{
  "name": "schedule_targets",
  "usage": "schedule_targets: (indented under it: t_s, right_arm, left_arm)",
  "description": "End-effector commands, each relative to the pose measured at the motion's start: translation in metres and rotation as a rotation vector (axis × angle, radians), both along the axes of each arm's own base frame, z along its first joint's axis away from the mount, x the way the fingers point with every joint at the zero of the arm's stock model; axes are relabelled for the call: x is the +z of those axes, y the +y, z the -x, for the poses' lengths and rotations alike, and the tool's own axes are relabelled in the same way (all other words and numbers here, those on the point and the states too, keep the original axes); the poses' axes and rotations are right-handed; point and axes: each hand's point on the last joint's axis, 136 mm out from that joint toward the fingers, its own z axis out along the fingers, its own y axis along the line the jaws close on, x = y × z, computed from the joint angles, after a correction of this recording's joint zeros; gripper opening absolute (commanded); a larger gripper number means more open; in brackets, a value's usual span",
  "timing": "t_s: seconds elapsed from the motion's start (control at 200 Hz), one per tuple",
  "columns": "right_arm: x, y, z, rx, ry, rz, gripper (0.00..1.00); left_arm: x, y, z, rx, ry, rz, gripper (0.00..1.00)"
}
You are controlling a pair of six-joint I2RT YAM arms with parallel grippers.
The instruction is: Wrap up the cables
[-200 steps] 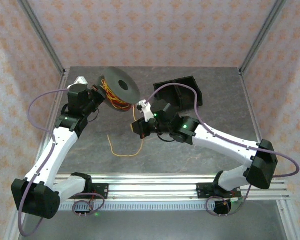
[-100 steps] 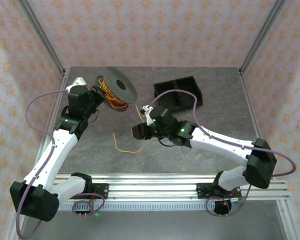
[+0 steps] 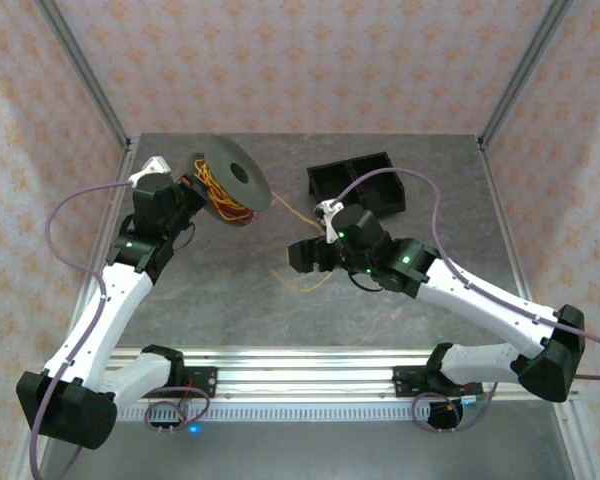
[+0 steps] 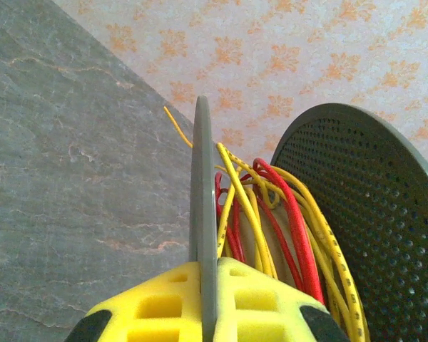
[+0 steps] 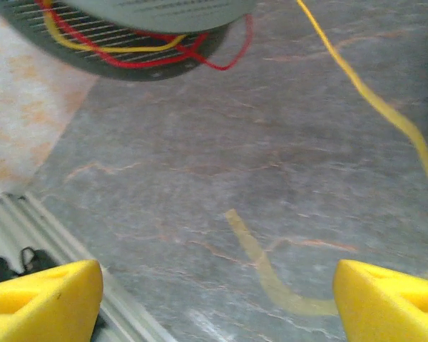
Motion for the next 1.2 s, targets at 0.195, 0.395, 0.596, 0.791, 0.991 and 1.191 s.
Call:
schedule_targets:
  t_s: [0.195, 0.395, 0.596, 0.791, 0.991, 1.191]
  right_arm:
    - [0.023, -0.005, 0.009, 0.094, -0.037, 0.038, 0.79]
    - [0.009, -0.002, 0.013, 0.254, -0.155, 0.139, 0.76]
    - [-0.022, 0.009, 0.021, 0.443, -0.218, 0.224, 0.74]
    - [-0.057, 0.013, 0.003, 0.461, -0.216, 0.358, 0.73]
    - [-0.090, 0.035, 0.001, 0.532, -0.141, 0.357, 0.72]
    - [-0.117, 0.045, -0.001, 0.552, -0.104, 0.354, 0.72]
  left_arm:
    - [0.068, -0.005, -0.001, -0.033, -0.176, 0.017, 0.00]
    - [0.075, -0.007, 0.004, -0.056, -0.163, -0.009, 0.00]
    - [0.088, -0.012, 0.016, -0.107, -0.137, -0.041, 0.00]
    - [0.097, -0.014, 0.029, -0.139, -0.123, -0.057, 0.00]
    - [0.109, -0.016, 0.039, -0.162, -0.132, -0.057, 0.00]
    - [0.116, -0.016, 0.044, -0.166, -0.143, -0.060, 0.00]
